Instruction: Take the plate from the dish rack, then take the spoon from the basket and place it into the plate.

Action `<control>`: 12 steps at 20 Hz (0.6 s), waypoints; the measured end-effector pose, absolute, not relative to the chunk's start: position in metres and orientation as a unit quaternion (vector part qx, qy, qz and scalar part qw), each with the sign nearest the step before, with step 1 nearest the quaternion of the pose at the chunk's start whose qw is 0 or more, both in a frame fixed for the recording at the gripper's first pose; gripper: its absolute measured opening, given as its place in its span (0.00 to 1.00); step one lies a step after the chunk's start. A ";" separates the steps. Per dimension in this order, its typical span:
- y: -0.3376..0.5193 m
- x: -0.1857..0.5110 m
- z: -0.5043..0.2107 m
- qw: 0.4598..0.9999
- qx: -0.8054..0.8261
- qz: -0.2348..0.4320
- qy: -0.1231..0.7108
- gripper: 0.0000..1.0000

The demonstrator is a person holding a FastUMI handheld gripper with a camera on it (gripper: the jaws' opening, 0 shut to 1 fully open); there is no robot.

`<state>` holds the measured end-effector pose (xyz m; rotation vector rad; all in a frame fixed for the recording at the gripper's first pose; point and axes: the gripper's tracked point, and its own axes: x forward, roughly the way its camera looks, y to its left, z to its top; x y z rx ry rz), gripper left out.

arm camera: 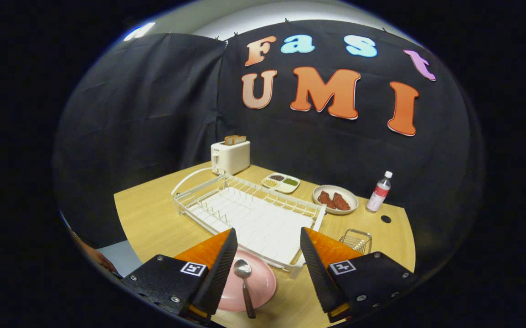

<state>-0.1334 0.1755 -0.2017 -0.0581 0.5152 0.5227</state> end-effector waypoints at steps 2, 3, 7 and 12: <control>0.165 -0.119 -0.176 0.945 -0.021 0.235 0.225 0.87; 0.159 -0.113 -0.164 0.951 -0.019 0.224 0.212 0.88; 0.141 -0.089 -0.126 0.968 -0.009 0.183 0.170 0.89; 0.129 -0.067 -0.085 0.980 -0.018 0.157 0.122 0.90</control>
